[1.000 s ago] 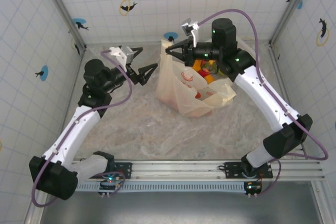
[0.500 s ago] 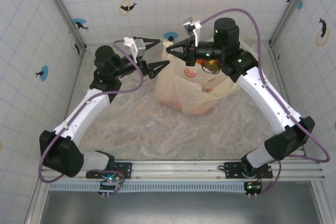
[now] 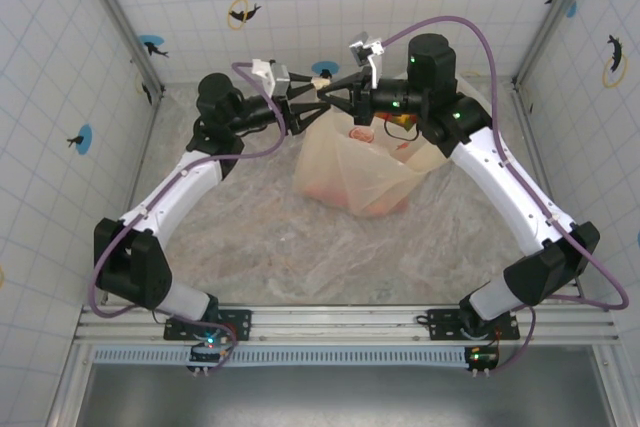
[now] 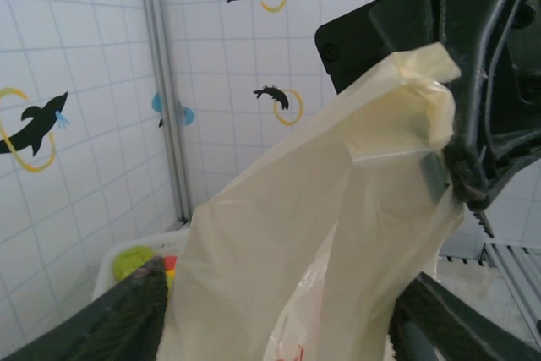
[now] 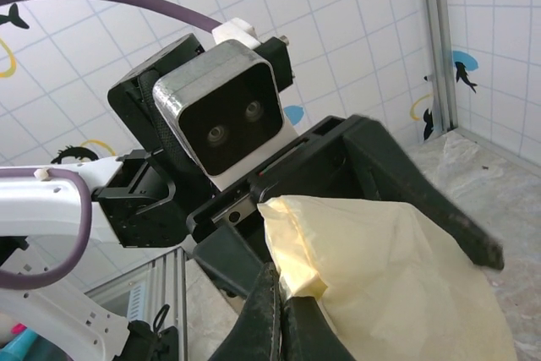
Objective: Place the fake fruits into the plastic bag and tie a complex knot
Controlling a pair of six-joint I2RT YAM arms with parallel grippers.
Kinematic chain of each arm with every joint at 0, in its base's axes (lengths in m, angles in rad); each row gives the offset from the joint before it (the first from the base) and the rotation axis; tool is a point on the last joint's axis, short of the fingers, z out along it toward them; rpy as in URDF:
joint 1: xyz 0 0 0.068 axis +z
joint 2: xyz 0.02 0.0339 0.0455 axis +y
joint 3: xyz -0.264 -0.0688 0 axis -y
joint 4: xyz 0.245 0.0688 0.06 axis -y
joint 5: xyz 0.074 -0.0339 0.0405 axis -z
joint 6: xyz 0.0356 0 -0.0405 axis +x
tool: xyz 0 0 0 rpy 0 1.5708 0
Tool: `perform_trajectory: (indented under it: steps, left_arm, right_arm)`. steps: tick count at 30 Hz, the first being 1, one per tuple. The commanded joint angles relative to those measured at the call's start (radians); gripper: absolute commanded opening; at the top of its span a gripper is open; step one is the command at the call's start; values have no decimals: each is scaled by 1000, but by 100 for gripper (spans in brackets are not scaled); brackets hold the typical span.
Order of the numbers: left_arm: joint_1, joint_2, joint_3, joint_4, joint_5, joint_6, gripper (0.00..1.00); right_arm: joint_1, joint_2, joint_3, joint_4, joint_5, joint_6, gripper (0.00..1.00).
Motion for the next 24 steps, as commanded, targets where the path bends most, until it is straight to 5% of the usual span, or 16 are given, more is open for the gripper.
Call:
perform_trajectory:
  steps: [1, 12, 20, 24]
  left_arm:
    - [-9, 21, 16, 34, 80, -24, 55]
    - [-39, 17, -57, -13, 95, 44, 44]
    - [-38, -1, -94, -34, 78, 67, 9]
    - [-41, -23, -111, -31, 51, 68, 0]
  right_arm:
    - [5, -50, 55, 65, -8, -2, 0]
    - [1, -55, 57, 120, 0, 27, 0]
    - [-22, -83, 49, 112, 5, 39, 1]
    - [-50, -112, 37, 80, -8, 37, 16]
